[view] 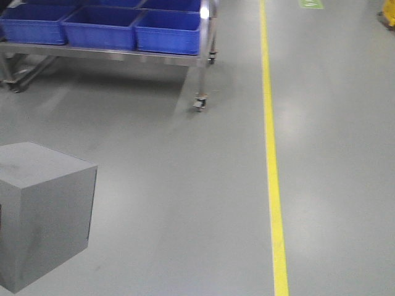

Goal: Sort gray base to blue bin
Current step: 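Drive the base away from the table, turning into the aisle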

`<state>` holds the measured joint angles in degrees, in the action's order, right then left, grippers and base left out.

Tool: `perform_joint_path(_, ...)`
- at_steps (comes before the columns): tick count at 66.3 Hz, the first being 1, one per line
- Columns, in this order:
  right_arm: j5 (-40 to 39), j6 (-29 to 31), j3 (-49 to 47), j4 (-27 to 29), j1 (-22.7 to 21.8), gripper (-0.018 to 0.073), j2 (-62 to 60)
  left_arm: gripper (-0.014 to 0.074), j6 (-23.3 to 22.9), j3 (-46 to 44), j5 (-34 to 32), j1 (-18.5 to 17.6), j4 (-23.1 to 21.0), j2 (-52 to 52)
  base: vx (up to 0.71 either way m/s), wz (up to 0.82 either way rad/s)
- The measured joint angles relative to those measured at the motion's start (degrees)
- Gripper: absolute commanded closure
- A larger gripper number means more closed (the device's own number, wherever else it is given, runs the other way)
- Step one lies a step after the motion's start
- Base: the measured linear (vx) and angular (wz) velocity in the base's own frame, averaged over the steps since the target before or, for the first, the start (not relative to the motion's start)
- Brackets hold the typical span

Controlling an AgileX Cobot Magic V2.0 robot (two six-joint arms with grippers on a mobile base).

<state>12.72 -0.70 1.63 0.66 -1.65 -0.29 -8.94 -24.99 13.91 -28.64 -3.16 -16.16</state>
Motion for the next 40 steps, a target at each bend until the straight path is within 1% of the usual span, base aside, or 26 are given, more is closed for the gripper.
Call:
perform_joint_path(9,0.0,0.0,0.0,0.0,0.0,0.0564,0.0,0.0603,0.0,0.0,0.0,0.0,0.0,0.0,0.11,-0.39)
perform_joint_path(19,0.0,0.0,0.0,0.0,0.0,0.0564,0.0,0.0603,0.0,0.0,0.0,0.0,0.0,0.0,0.14,-0.25)
perform_joint_path(40,0.0,0.0,0.0,0.0,0.0,0.0564,0.0,0.0603,0.0,0.0,0.0,0.0,0.0,0.0,0.21,-0.06)
